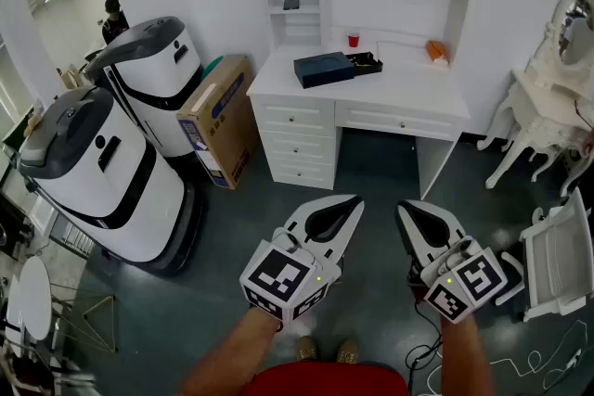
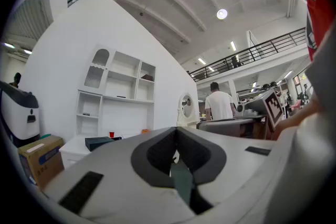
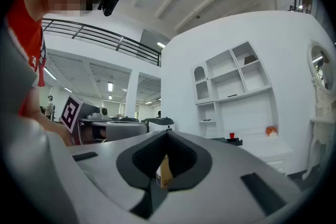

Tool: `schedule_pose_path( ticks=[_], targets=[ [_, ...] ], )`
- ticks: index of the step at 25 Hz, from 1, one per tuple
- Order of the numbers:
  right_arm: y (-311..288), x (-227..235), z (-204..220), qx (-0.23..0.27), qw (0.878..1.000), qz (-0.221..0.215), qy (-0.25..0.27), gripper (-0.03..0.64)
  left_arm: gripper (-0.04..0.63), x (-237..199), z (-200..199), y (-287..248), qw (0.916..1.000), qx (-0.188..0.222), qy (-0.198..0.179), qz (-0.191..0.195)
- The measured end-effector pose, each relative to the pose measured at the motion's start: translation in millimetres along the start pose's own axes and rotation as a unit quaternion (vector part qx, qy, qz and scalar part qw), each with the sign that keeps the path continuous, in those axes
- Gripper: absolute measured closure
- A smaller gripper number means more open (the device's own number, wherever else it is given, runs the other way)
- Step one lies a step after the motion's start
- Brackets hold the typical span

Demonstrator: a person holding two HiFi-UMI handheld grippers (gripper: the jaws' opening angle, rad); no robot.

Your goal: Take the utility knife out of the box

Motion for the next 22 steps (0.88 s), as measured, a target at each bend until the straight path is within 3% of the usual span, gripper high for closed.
schedule_pose_path(
  ticks=[14, 22],
  targets=[
    [1, 1, -2, 0.002, 1.000, -0.004, 0.002, 0.618, 0.577, 1, -1, -2, 1.0000, 0.002, 0.002, -0.002],
    [5, 14, 0, 0.020, 0.999, -0.007, -0.027, 0.614, 0.577, 0, 1, -11, 1.0000, 0.003, 0.006, -0.006]
  ],
)
Point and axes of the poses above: the fingertips, and each gripper's own axes: y backward along the fingers, x to its right, z out of its underside, the point moved 4 cm from there along y, backward along the fingers, and after that the axes turned 15 degrees about y, right-handed, at the moved point
